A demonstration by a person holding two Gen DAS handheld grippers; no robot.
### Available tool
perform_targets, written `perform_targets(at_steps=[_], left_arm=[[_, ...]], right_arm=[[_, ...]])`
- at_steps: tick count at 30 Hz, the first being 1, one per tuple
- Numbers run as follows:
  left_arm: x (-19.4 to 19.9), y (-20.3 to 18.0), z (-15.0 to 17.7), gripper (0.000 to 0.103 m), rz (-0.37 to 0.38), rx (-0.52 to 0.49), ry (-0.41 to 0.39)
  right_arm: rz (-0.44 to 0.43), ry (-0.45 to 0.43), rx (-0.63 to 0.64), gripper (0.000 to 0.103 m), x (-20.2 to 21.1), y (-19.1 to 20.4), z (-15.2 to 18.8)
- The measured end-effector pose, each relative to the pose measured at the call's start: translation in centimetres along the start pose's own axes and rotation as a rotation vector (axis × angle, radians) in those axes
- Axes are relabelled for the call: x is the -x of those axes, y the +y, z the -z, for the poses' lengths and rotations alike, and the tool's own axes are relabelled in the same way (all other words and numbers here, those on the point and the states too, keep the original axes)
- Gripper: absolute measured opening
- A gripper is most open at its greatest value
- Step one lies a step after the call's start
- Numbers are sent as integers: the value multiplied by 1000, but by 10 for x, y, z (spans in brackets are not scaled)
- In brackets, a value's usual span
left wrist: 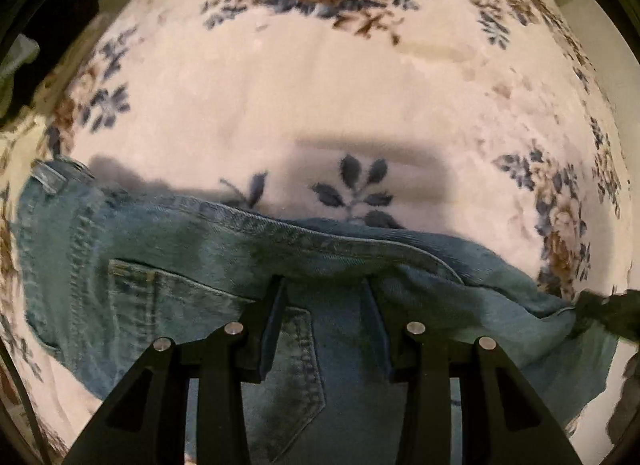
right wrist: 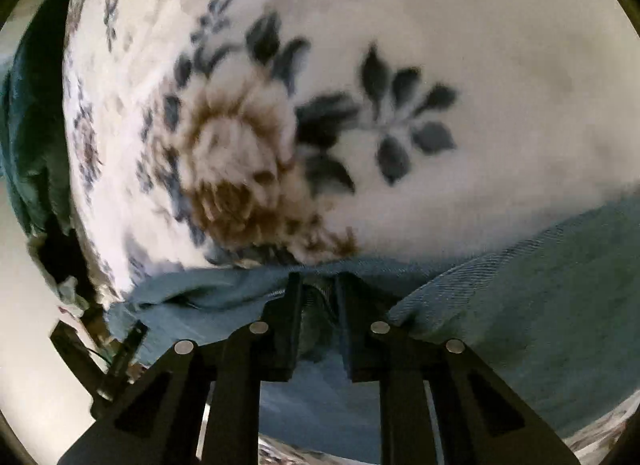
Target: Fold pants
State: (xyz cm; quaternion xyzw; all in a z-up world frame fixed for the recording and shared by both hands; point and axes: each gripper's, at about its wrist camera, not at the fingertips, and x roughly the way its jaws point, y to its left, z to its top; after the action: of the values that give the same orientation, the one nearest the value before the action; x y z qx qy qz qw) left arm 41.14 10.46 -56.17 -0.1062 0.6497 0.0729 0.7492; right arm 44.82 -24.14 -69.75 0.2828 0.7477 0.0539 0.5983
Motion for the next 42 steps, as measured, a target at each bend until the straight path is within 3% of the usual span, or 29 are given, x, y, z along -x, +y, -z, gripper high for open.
perform_targets(at_steps=[1,3,4,6,8,10,11,14,16,19,21,23,26,28,30,33,36,39,42], left_arm=[[6,-3,5,37,0,-8,-9],[4,1,4,37,-12,-31,-17],[2,1,3,37,-27,-41,-19],[-5,2,3,37,-38,-38,-6],[-7,0,0,37,-42,-23,-7],[-10,6,-5,37,-28,-3,5],[-11,8,-7,37,-26,1,7],[-12,11,-10,37,-28,-9,9],[-14,14,-14,37,-33,-19,8],[-20,15,-20,37,-29,-14,20],[-8,18,-17,37,-26,-6,17],[18,18,-4,37,-16,-40,-23],[44,-3,22,36,39,-99,-61],[42,-30,32,36,78,-165,-47],[21,-53,29,36,105,-204,-23],[-20,-75,7,36,113,-191,48],[-31,-64,-8,38,144,-117,81],[-31,-42,-23,39,149,-52,61],[-33,-24,-31,39,178,-8,69]], right_arm=[[15,-26,73,25,7,11,3],[71,-74,286,58,24,48,20],[82,-77,352,65,29,63,21],[147,-33,535,69,15,107,39],[270,-3,702,69,-5,144,58],[325,41,826,69,-28,160,67],[339,58,856,65,-38,168,70],[416,70,933,6,-65,180,75],[376,51,841,6,-61,174,61],[245,1,549,4,-43,137,16],[192,25,357,1,-48,104,-8],[137,61,289,1,-47,86,-15],[25,-13,258,3,-11,75,0],[-59,-113,270,6,25,66,22],[-163,-133,261,6,41,59,41],[-253,-13,174,6,11,51,54],[-245,7,42,5,-34,30,55],[-313,-97,-130,0,-27,-17,31],[-304,-231,-239,0,1,-66,19]])
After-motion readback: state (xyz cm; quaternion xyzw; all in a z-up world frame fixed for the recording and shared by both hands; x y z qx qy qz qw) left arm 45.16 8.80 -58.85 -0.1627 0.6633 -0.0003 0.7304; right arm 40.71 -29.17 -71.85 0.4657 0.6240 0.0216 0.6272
